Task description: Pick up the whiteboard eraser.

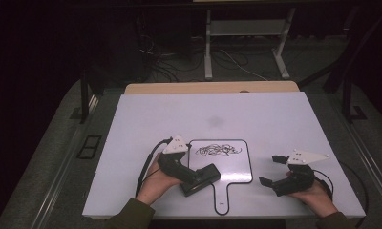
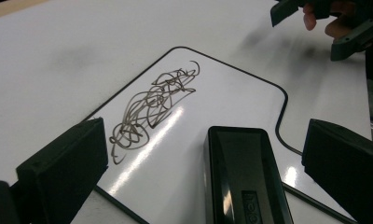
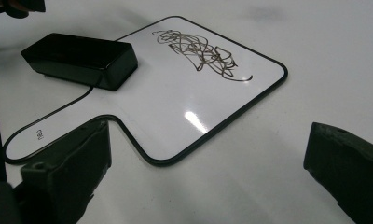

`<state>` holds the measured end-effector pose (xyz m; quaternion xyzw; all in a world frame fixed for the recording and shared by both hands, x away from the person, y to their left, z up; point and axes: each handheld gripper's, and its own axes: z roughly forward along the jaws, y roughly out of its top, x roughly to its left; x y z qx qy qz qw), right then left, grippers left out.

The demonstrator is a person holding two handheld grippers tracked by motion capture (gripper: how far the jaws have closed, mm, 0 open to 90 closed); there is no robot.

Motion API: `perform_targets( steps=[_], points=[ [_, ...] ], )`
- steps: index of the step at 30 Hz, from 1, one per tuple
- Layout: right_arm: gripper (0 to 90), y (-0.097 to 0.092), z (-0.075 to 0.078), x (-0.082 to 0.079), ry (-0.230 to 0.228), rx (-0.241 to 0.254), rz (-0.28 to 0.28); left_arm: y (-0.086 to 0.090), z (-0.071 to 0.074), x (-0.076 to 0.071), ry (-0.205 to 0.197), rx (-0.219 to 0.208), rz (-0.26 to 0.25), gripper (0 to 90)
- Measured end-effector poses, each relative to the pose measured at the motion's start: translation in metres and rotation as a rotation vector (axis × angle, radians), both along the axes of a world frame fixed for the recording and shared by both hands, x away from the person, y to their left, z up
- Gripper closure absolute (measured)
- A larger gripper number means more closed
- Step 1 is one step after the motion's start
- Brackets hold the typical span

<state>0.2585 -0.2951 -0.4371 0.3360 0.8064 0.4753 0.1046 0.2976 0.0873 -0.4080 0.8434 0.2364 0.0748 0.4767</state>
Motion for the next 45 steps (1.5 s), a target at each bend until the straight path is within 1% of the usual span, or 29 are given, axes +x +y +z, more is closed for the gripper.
perform_targets(
  steps=[2,3,6,7,8,9,13,15,19,22,24,29,36,40,43,45],
  points=[
    [0.0,0.0,0.0,0.0,-0.002,0.002,-0.001,-0.002,-0.001,-0.001,0.0,0.014,-0.01,0.5],
    [0.0,0.0,0.001,0.0,-0.011,0.002,0.0,-0.004,-0.001,-0.001,0.001,0.019,-0.016,1.1],
    [0.0,0.0,0.001,0.0,-0.004,0.0,-0.004,-0.007,-0.002,-0.002,0.003,0.024,-0.026,2.6],
    [0.0,0.0,0.001,0.0,-0.006,-0.001,-0.003,-0.007,-0.003,-0.002,0.002,0.032,-0.034,5.0],
    [0.0,0.0,0.001,0.0,-0.006,-0.001,-0.003,-0.008,-0.003,-0.002,0.002,0.036,-0.034,5.0],
    [0.0,0.001,0.0,0.0,-0.001,-0.005,-0.002,-0.008,-0.003,-0.003,0.002,0.043,-0.038,7.0],
    [0.0,0.001,0.0,0.0,0.0,-0.008,-0.001,-0.008,-0.003,-0.004,0.005,0.041,-0.037,10.1],
    [0.0,0.002,0.0,0.0,0.004,-0.009,0.001,-0.008,-0.004,-0.004,0.006,0.048,-0.045,12.8],
    [0.0,0.001,-0.001,0.0,0.002,-0.013,0.0,-0.01,-0.006,-0.007,0.018,0.068,-0.049,14.7],
    [0.0,0.0,-0.001,0.0,0.003,-0.012,-0.003,-0.011,-0.007,-0.008,0.028,0.077,-0.061,18.2],
    [0.0,0.0,-0.001,0.0,0.005,-0.013,-0.005,-0.011,-0.008,-0.009,0.035,0.091,-0.07,20.3],
    [0.0,0.001,-0.001,0.0,0.005,-0.013,-0.002,-0.014,-0.011,-0.012,0.041,0.126,-0.08,21.4],
    [0.0,0.0,-0.002,0.0,0.009,-0.013,-0.004,-0.016,-0.014,-0.015,0.057,0.165,-0.089,24.5],
    [0.0,0.0,-0.002,0.0,0.012,-0.015,-0.004,-0.017,-0.017,-0.015,0.078,0.199,-0.092,25.9],
    [0.0,-0.001,-0.002,0.0,0.009,-0.012,-0.004,-0.018,-0.019,-0.016,0.092,0.207,-0.094,27.0],
    [0.0,0.0,-0.002,0.0,0.012,-0.012,-0.005,-0.019,-0.02,-0.017,0.096,0.22,-0.095,27.8]
  ],
)
